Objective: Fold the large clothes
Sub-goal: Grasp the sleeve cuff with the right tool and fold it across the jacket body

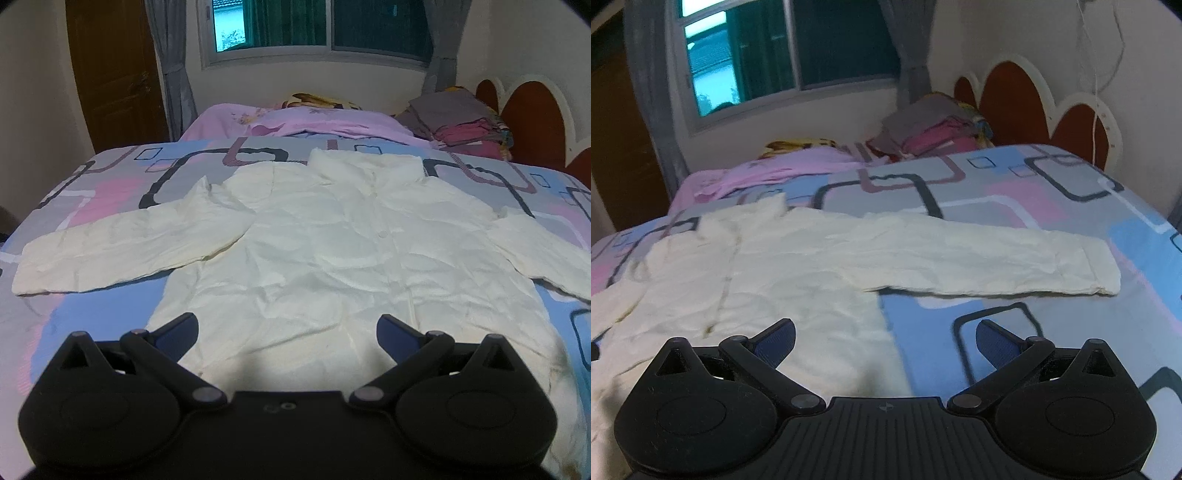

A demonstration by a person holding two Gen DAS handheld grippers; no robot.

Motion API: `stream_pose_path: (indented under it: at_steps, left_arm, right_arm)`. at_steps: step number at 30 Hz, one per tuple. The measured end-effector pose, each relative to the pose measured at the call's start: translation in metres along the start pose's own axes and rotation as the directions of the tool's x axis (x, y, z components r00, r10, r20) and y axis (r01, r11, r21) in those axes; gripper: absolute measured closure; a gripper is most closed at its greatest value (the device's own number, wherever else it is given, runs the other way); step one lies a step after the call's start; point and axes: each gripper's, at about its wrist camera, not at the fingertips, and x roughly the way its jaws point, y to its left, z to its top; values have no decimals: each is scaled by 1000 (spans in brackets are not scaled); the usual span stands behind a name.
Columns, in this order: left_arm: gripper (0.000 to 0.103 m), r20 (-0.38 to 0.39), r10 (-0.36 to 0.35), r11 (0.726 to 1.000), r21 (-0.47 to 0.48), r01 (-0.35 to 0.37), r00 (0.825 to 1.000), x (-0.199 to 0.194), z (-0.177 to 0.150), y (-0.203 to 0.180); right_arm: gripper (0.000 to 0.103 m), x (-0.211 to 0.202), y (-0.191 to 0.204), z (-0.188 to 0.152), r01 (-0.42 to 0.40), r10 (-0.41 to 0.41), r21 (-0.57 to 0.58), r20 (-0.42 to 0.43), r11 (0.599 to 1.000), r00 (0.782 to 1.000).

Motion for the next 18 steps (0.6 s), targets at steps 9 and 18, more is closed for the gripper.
stream_pose_path:
  at_steps: [9, 18]
  left_arm:
    - [2, -11, 39, 999, 11, -39, 999, 44, 18, -32]
    - [7, -37, 54, 998, 42, -53, 998, 72, 30, -56]
  right_arm:
    - [0, 59, -65, 17, 69, -66, 63, -44, 996, 997]
    - [1, 110, -155, 21, 179, -152, 225, -132, 958, 980]
